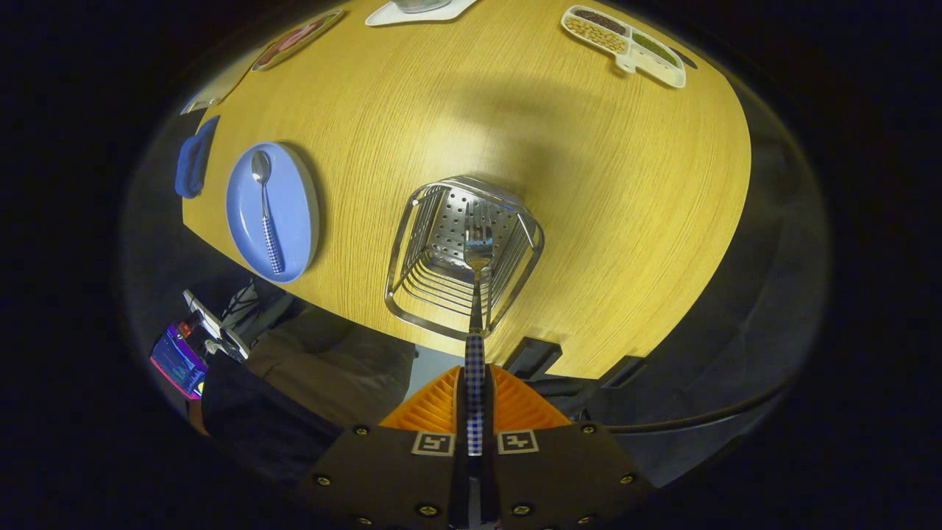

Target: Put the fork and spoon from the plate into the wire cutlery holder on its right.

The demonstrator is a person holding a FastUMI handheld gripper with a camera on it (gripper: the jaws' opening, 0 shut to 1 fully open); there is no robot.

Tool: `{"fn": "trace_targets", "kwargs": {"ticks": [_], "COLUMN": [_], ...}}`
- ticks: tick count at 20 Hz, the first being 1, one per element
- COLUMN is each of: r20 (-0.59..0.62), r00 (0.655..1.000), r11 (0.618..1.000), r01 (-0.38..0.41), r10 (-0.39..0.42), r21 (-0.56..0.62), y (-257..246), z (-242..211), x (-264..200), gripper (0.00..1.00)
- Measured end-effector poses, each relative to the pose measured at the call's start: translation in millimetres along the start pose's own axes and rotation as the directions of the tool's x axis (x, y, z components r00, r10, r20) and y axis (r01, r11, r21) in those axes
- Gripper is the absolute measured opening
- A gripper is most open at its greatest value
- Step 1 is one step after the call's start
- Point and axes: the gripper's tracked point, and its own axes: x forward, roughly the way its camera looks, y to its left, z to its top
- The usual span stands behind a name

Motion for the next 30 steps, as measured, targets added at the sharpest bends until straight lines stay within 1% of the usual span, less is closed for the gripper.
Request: {"fn": "trace_targets", "kwargs": {"ticks": [1,2,5,6,7,8,9,11,13,16,20,22,24,27,30], "r20": [0.003,0.006,0.028,0.038,0.052,0.067,0.086,0.131,0.194,0.311,0.456,0.512,0.549,0.580,0.591], "r00": [1.000,1.000,1.000,0.999,0.999,0.998,0.996,0.990,0.980,0.949,0.889,0.857,0.834,0.812,0.805], "r11": [1.000,1.000,1.000,1.000,1.000,1.000,0.999,0.998,0.998,0.994,0.991,0.988,0.986,0.985,0.990], "r01": [0.001,0.004,0.001,-0.010,-0.016,-0.014,-0.036,-0.050,-0.053,-0.076,-0.024,-0.023,-0.034,-0.043,-0.041], "r10": [-0.001,-0.004,-0.001,0.010,0.016,0.014,0.034,0.046,0.045,0.048,-0.040,-0.060,-0.062,-0.063,-0.048], "r21": [0.003,0.000,0.003,0.004,0.006,0.010,0.015,0.027,0.041,0.079,0.132,0.154,0.163,0.166,0.136], "y": [1,0,2,4,5,4,7,8,4,4,4,15,30,54,85], "z": [3,6,13,13,16,16,17,11,4,-12,-43,-61,-79,-98,-106], "x": [2,3,3,0,-2,-5,-9,-16,-26,-39,-47,-46,-42,-33,-17], "gripper": [0.07,0.10,0.11,0.15,0.23,0.26,0.26,0.64,0.65,0.65,0.65,0.65,0.65,0.65,0.65]}}
